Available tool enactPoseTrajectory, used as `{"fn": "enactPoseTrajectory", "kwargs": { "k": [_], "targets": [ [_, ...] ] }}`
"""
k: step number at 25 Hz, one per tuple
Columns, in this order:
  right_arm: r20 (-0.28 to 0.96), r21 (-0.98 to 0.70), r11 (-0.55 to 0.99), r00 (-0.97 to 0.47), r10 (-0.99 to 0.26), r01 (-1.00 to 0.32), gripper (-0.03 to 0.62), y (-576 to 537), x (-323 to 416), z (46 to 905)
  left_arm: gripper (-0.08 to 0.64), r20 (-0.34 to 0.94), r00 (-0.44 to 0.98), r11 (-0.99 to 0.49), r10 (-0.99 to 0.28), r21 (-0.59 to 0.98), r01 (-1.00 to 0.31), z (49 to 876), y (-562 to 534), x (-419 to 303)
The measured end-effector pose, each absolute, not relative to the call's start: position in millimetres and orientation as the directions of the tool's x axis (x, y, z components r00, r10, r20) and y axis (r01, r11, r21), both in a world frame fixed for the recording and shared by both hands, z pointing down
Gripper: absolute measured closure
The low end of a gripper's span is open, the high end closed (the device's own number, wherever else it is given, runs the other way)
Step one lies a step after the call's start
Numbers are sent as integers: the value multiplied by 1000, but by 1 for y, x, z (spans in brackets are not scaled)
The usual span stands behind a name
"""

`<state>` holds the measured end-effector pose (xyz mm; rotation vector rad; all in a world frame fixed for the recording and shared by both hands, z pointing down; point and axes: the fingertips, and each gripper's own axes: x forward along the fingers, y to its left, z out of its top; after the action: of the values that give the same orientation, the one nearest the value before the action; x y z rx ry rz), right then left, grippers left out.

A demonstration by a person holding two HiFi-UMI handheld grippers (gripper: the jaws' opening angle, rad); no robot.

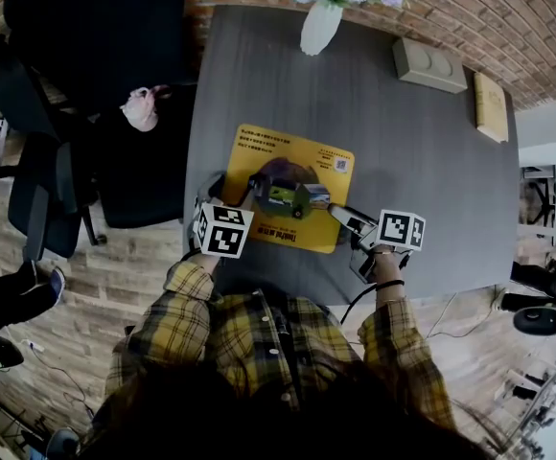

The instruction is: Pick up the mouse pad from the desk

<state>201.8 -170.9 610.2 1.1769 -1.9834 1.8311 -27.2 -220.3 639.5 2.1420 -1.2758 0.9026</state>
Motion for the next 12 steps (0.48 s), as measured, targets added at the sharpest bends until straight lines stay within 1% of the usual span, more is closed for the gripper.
{"fn": "enactPoseTrajectory", "kwargs": {
  "k": [2, 3, 6, 8, 10, 12],
  "targets": [
    [627, -746, -75, -661, -413, -662, 279, -171, 204, 612, 281, 746, 346, -444, -570, 74, -893, 639, -220, -27],
    [624, -754, -85, -670, -402, -652, 285, -170, 205, 613, 281, 748, 345, -442, -567, 77, -894, 639, -219, -28],
    [580, -810, -144, -742, -336, -568, 285, -157, 199, 612, 281, 749, 345, -442, -566, 78, -893, 639, -220, -27],
    [565, -824, -160, -768, -302, -543, 285, -150, 197, 612, 281, 747, 347, -445, -568, 76, -892, 639, -220, -27],
    [546, -837, -164, -781, -304, -521, 284, -151, 198, 612, 281, 735, 350, -448, -581, 70, -891, 638, -222, -27],
    [474, -880, -165, -816, -331, -445, 284, -157, 193, 609, 281, 728, 354, -451, -586, 70, -890, 637, -224, -26]
  ]
}}
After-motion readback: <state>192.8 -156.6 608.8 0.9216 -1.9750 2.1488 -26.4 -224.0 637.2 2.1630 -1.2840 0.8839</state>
